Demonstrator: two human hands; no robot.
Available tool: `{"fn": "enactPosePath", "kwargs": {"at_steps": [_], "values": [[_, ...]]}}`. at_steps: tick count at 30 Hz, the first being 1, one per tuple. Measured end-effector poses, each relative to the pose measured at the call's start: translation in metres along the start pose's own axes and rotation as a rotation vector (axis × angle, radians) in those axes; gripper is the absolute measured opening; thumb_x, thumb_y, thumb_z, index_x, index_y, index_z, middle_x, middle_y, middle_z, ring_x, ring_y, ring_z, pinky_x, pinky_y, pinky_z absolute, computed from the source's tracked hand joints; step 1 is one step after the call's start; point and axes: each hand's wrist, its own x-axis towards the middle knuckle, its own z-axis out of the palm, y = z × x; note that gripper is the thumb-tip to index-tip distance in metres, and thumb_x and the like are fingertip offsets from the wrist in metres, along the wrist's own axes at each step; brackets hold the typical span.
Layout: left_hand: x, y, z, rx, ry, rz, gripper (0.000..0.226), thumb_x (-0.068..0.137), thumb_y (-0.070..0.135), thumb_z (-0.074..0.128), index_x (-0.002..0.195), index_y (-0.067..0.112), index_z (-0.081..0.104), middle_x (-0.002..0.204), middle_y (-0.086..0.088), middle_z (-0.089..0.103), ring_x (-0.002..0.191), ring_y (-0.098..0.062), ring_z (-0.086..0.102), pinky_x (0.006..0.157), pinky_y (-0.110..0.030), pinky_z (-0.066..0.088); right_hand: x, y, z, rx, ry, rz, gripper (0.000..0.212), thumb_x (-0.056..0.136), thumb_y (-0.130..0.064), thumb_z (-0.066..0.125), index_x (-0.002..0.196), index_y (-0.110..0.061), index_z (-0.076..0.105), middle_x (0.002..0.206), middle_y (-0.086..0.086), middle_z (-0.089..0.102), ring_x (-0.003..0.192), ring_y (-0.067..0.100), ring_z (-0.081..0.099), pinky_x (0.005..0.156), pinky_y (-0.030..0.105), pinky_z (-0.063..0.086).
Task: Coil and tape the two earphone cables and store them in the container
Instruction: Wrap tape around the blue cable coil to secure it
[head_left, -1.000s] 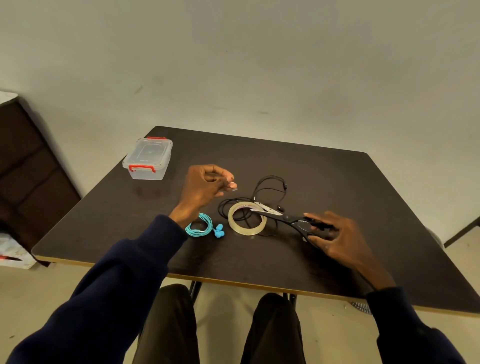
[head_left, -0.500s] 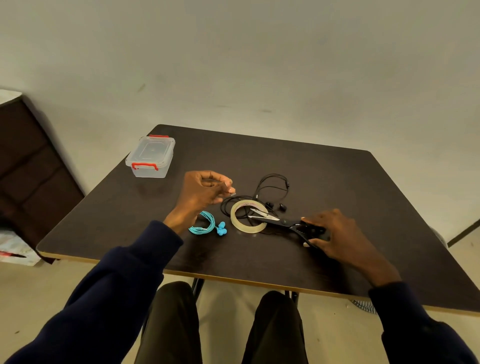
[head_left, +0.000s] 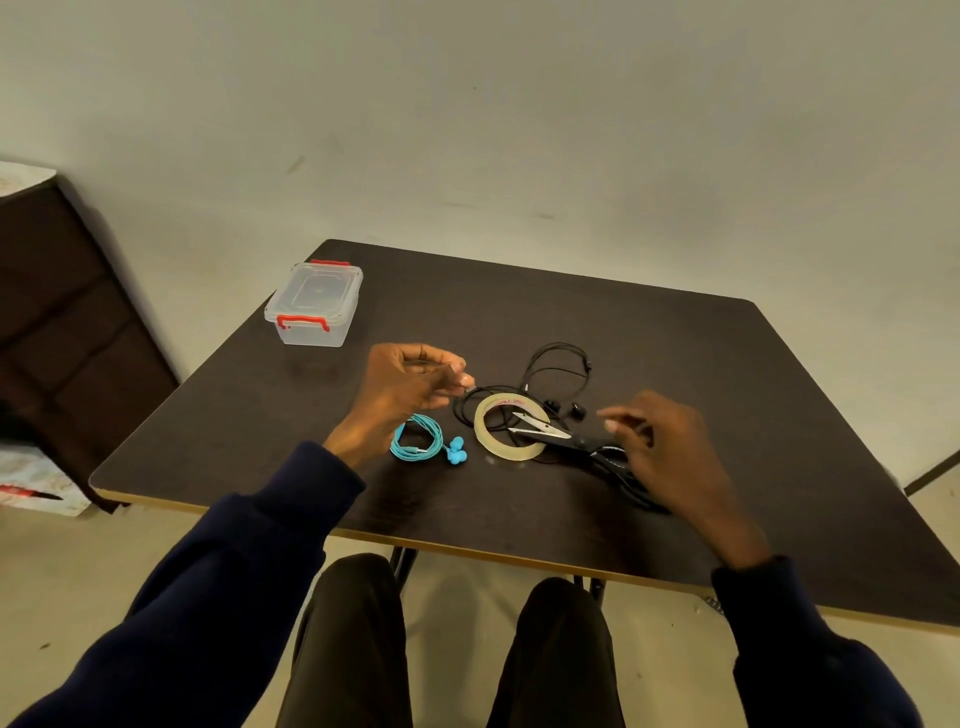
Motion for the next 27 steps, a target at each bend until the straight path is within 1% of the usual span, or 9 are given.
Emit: {"fn": "enactPosePath", "kwargs": {"at_steps": [2, 3, 5, 8, 11, 14, 17, 21, 27], "values": [[-0.002, -0.002, -0.001, -0.036, -0.003, -0.041, 0.022, 0.085, 0.017, 0.075, 0.102, 0.003, 0.072, 0.09, -0.009, 0.078, 0.086, -0.024, 0.076, 0.085, -0.043, 0.06, 0.006, -0.025, 0.014, 0.223, 0.089, 0.057, 0.017, 0.093, -0.014, 0.068, 0.108, -0.019, 0.073, 0.097, -0.011, 0.067, 0.084, -0.002, 0.064, 0.076, 0.011, 0.053], [-0.003, -0.003, -0.001, -0.055, -0.007, -0.059, 0.021, 0.086, 0.017, 0.074, 0.103, 0.004, 0.072, 0.091, -0.009, 0.078, 0.086, -0.024, 0.076, 0.085, -0.042, 0.061, 0.009, -0.039, 0.022, 0.346, 0.098, 0.096, 0.015, 0.093, -0.016, 0.069, 0.107, -0.019, 0.074, 0.096, -0.011, 0.07, 0.081, -0.001, 0.067, 0.073, 0.011, 0.054], [-0.005, -0.003, 0.0, -0.088, -0.018, -0.083, 0.02, 0.088, 0.017, 0.072, 0.104, 0.005, 0.072, 0.092, -0.009, 0.078, 0.087, -0.024, 0.076, 0.084, -0.041, 0.061, 0.017, -0.062, 0.039, 0.581, 0.1, 0.181, 0.015, 0.091, -0.019, 0.072, 0.106, -0.017, 0.074, 0.094, -0.007, 0.074, 0.077, 0.005, 0.072, 0.069, 0.02, 0.059], [-0.009, -0.003, 0.002, -0.122, -0.03, -0.099, 0.021, 0.087, 0.016, 0.073, 0.104, 0.005, 0.072, 0.093, -0.01, 0.078, 0.089, -0.024, 0.076, 0.083, -0.038, 0.061, 0.027, -0.088, 0.059, 0.801, 0.101, 0.284, 0.02, 0.09, -0.022, 0.074, 0.106, -0.011, 0.074, 0.09, 0.002, 0.077, 0.077, 0.013, 0.075, 0.069, 0.026, 0.062], [-0.013, -0.003, 0.003, -0.158, -0.012, -0.09, 0.023, 0.086, 0.016, 0.074, 0.106, 0.004, 0.073, 0.096, -0.011, 0.077, 0.09, -0.024, 0.076, 0.082, -0.037, 0.061, 0.032, -0.103, 0.071, 0.885, 0.104, 0.319, 0.023, 0.087, -0.023, 0.077, 0.105, -0.009, 0.074, 0.087, 0.006, 0.077, 0.073, 0.017, 0.076, 0.065, 0.025, 0.06], [-0.015, -0.002, 0.003, -0.208, 0.02, -0.075, 0.026, 0.084, 0.015, 0.074, 0.107, 0.003, 0.072, 0.099, -0.011, 0.077, 0.091, -0.024, 0.075, 0.079, -0.034, 0.062, 0.034, -0.112, 0.077, 0.978, 0.107, 0.361, 0.015, 0.085, -0.021, 0.078, 0.095, -0.01, 0.075, 0.082, 0.009, 0.077, 0.073, 0.019, 0.076, 0.064, 0.024, 0.06], [-0.014, -0.003, 0.001, -0.243, 0.029, -0.089, 0.025, 0.086, 0.012, 0.073, 0.108, 0.002, 0.071, 0.101, -0.013, 0.076, 0.092, -0.026, 0.075, 0.081, -0.037, 0.061, 0.035, -0.115, 0.08, 1.053, 0.13, 0.41, 0.007, 0.085, -0.016, 0.077, 0.089, -0.01, 0.075, 0.078, 0.01, 0.077, 0.071, 0.021, 0.075, 0.064, 0.026, 0.06], [-0.012, -0.008, -0.001, -0.231, 0.035, -0.109, 0.023, 0.088, 0.013, 0.072, 0.109, 0.004, 0.072, 0.102, -0.011, 0.077, 0.095, -0.026, 0.075, 0.087, -0.043, 0.06, 0.035, -0.117, 0.08, 1.126, 0.122, 0.446, 0.014, 0.086, -0.016, 0.077, 0.093, -0.004, 0.075, 0.081, 0.014, 0.077, 0.072, 0.023, 0.074, 0.064, 0.026, 0.061], [-0.01, -0.009, -0.003, -0.23, 0.038, -0.109, 0.023, 0.087, 0.014, 0.073, 0.108, 0.005, 0.072, 0.102, -0.009, 0.077, 0.095, -0.025, 0.074, 0.089, -0.044, 0.059, 0.04, -0.118, 0.081, 1.155, 0.108, 0.484, 0.011, 0.087, -0.014, 0.076, 0.093, -0.004, 0.075, 0.081, 0.015, 0.077, 0.074, 0.025, 0.075, 0.066, 0.032, 0.064]]}}
